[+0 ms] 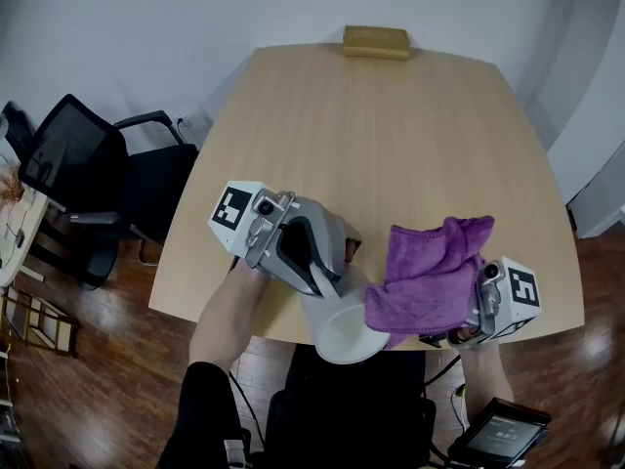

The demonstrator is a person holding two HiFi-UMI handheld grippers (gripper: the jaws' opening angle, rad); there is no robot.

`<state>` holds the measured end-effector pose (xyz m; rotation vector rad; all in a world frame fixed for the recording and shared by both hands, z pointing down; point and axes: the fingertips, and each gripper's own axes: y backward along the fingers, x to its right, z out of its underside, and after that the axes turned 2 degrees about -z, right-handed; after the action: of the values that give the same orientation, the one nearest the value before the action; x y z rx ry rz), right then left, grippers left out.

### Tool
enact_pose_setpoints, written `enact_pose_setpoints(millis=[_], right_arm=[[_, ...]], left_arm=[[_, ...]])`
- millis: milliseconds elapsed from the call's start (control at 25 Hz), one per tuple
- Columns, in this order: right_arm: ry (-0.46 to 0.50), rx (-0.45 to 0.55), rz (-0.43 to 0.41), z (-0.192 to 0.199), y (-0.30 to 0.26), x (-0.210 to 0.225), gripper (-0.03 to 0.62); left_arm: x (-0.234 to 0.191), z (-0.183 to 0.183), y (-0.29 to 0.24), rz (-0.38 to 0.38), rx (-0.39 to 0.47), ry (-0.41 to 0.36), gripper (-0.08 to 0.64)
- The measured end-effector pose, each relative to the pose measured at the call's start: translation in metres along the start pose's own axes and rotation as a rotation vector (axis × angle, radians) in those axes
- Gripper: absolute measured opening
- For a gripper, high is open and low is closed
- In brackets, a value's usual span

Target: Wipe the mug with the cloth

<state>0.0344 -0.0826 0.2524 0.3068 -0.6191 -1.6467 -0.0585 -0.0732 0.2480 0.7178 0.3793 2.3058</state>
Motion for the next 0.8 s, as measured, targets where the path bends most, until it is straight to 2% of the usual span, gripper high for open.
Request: enact_pose_setpoints(millis=[80, 160, 320, 360, 480, 560, 680, 720, 800], right_arm=[[-0.049, -0.05, 0.037, 0.024, -0.004, 0.015, 0.077], [-0.044, -0.112, 0.085, 0.045, -0.005, 0.029, 0.077], [0.12, -0.351, 0.263, 0.078, 0.001, 0.059, 0.077], [0.162, -0.382, 0.298, 0.079, 0.005, 0.064, 0.077], [0.23, -0.358, 0.343, 0.058, 0.015, 0.068, 0.077], [0.248, -0.261, 0.311, 0.027, 0.016, 0.058, 0.077], [0.248, -0.116, 0.186, -0.016, 0.006, 0.031, 0.077], [0.238, -0.112, 0.148, -0.019, 0.0, 0.024, 0.077], [0.194, -0.17, 0.095, -0.005, -0.017, 0.017, 0.077]], left_arm=[[0.001, 0.0, -0.001, 0.006, 0.002, 0.004, 0.083], [0.002, 0.0, -0.002, 0.016, 0.002, 0.012, 0.087], [0.004, 0.004, -0.003, 0.026, -0.031, 0.023, 0.088], [0.003, 0.005, -0.003, 0.024, -0.04, 0.025, 0.087], [0.002, 0.007, -0.002, 0.023, -0.046, 0.03, 0.086], [0.002, 0.007, -0.001, 0.025, -0.041, 0.03, 0.084], [0.002, 0.007, -0.002, 0.023, -0.041, 0.03, 0.084], [0.002, 0.007, -0.002, 0.021, -0.043, 0.03, 0.084], [0.001, 0.007, -0.002, 0.013, -0.047, 0.028, 0.084]])
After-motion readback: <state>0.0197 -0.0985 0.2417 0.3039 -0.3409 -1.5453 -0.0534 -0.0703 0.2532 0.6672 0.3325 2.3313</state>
